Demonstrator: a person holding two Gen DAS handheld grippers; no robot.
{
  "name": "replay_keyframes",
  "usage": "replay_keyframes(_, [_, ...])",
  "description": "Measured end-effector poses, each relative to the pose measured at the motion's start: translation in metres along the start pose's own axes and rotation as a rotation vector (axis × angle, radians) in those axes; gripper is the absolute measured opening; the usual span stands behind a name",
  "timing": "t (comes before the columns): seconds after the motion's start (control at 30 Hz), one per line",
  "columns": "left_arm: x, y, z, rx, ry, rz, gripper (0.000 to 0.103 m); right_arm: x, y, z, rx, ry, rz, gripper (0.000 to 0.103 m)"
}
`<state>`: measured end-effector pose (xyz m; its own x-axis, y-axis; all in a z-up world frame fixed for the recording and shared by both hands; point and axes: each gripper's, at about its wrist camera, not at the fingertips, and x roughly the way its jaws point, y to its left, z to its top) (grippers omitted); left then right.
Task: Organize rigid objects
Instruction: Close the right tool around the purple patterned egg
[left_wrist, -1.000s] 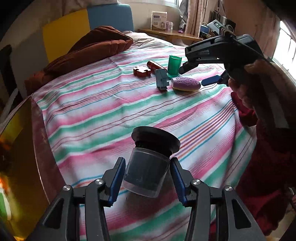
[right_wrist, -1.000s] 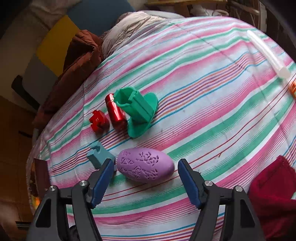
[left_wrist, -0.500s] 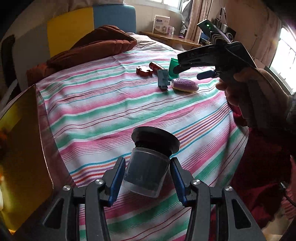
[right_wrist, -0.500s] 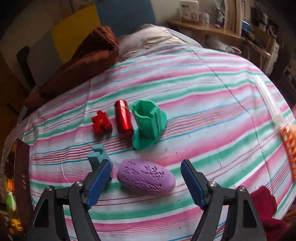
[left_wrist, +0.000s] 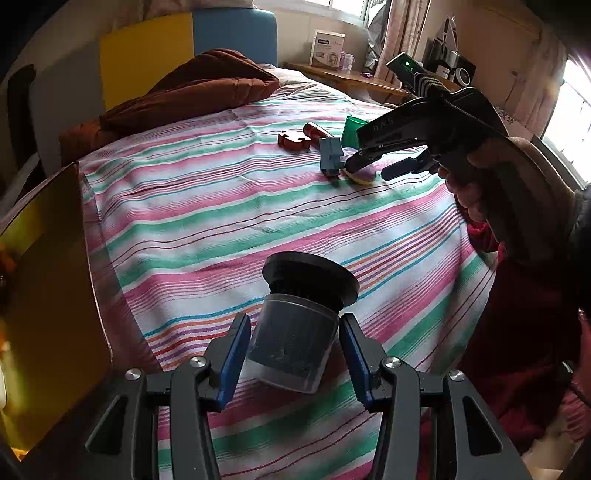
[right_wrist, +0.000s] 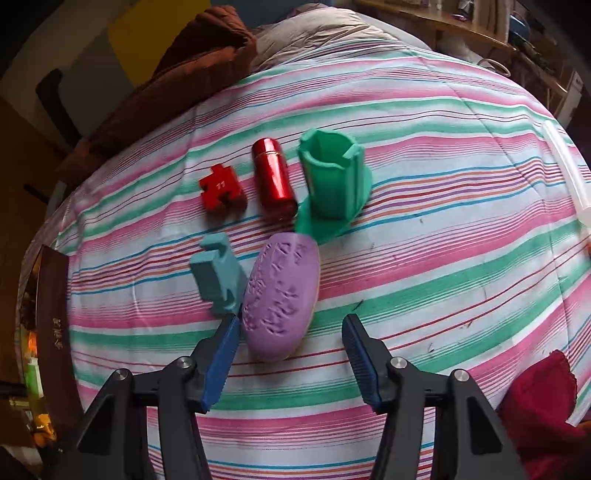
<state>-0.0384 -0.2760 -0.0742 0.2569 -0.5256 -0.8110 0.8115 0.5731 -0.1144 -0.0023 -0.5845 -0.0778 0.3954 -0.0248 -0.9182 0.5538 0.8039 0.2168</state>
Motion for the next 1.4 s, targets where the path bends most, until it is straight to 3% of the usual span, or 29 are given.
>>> replay_keyframes(0.2, [0.0,0.001,0.0,-0.011,-0.001,-0.007,0.051,-0.003,0.008,0.0,-0.05,-0.049,-0.056,0.058])
replay_keyframes(0.57, [0.001,0.006,0.0,-0.033,-0.006,-0.019,0.051,0.021,0.021,0.011,-0.095,-0.024,-0.142,0.058])
replay_keyframes(0.63, [0.001,0.008,0.0,-0.04,-0.011,-0.018,0.05,0.026,0.027,0.01,-0.143,-0.023,-0.172,0.052])
replay_keyframes(0.67, [0.001,0.009,0.0,-0.046,-0.015,-0.018,0.05,0.027,0.028,0.009,-0.147,-0.023,-0.171,0.048])
replay_keyframes(0.8, [-0.001,0.01,0.001,-0.055,-0.02,-0.011,0.05,0.027,0.016,0.01,-0.085,-0.024,-0.112,0.049])
replay_keyframes(0.93, [-0.004,0.011,-0.001,-0.055,-0.027,0.004,0.049,0.027,0.013,0.009,-0.091,-0.029,-0.11,0.049])
replay_keyframes(1.2, [-0.033,0.017,0.006,-0.031,-0.115,0.044,0.049,0.027,0.027,0.002,-0.165,-0.042,-0.174,0.044])
replay_keyframes(1.4, [-0.074,0.045,0.012,-0.104,-0.184,0.064,0.049,0.031,0.029,0.0,-0.185,-0.05,-0.184,0.044])
